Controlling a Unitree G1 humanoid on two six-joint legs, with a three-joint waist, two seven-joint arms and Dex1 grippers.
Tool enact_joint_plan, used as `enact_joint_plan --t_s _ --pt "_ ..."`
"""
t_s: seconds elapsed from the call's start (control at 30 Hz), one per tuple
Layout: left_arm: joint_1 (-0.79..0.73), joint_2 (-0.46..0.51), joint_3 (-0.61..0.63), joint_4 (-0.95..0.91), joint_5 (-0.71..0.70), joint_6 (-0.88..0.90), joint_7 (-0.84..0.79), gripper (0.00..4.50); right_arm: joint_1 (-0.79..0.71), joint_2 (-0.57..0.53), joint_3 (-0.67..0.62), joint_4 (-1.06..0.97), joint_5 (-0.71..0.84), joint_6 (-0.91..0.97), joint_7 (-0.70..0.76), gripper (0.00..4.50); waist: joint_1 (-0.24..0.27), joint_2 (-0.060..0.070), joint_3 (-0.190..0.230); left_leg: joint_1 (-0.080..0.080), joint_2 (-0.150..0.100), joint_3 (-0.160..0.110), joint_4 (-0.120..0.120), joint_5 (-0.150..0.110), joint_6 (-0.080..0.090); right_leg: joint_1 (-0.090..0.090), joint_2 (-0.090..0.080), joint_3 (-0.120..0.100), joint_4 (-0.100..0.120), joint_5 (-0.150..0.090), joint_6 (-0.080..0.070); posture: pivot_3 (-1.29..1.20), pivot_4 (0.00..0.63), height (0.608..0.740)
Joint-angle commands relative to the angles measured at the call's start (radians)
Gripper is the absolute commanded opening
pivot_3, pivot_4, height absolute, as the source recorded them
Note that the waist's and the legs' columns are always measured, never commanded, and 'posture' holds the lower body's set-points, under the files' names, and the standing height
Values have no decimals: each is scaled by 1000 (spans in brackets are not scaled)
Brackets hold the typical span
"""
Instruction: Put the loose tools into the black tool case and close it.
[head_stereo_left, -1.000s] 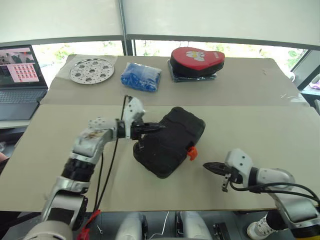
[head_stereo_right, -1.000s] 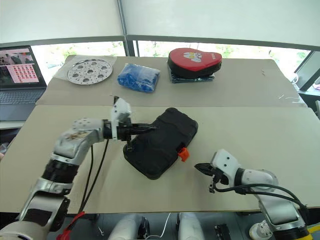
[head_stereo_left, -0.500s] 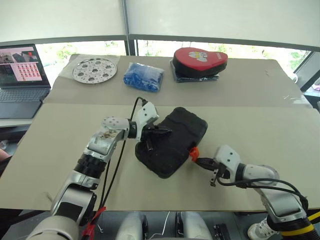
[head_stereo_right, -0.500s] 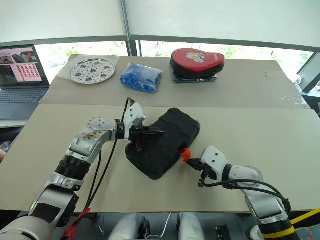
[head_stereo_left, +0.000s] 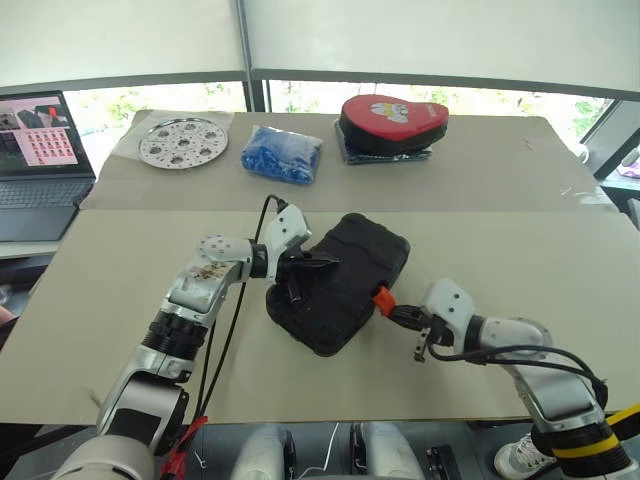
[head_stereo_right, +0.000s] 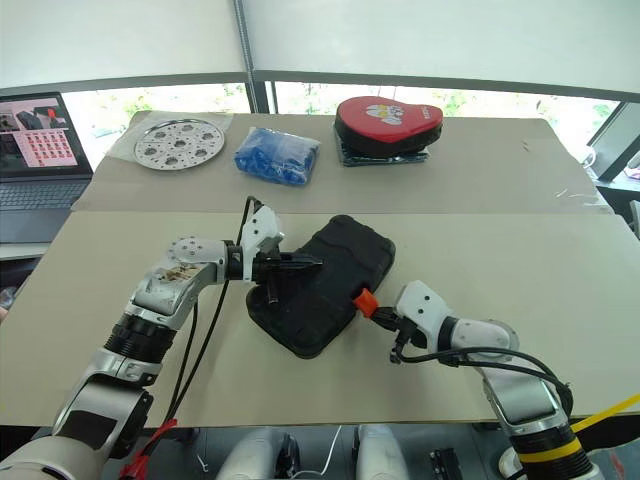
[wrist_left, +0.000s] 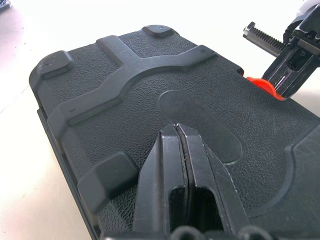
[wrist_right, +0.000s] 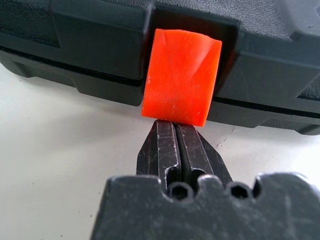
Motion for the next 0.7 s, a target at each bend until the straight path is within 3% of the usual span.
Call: enact_joint_plan --t_s 0.03,0.33,0.7 --pt "42 -3 -60 3 30 9 -19 59 -41 8 19 -13 -11 -7 5 108 -1 0 0 0 0 0 0 0 0 0 0 0 0 0 0 0 150 740" --pt "51 -6 -75 18 57 -10 -34 59 -65 -3 55 28 -39 34 11 108 0 1 -2 0 0 0 0 0 0 0 0 0 0 0 0 0 150 740" --pt "47 -4 -87 20 65 -2 -38 59 72 -118 -91 -112 56 75 60 108 7 3 -5 8 0 0 -1 -6 10 10 -1 1 -3 -1 1 0 150 740"
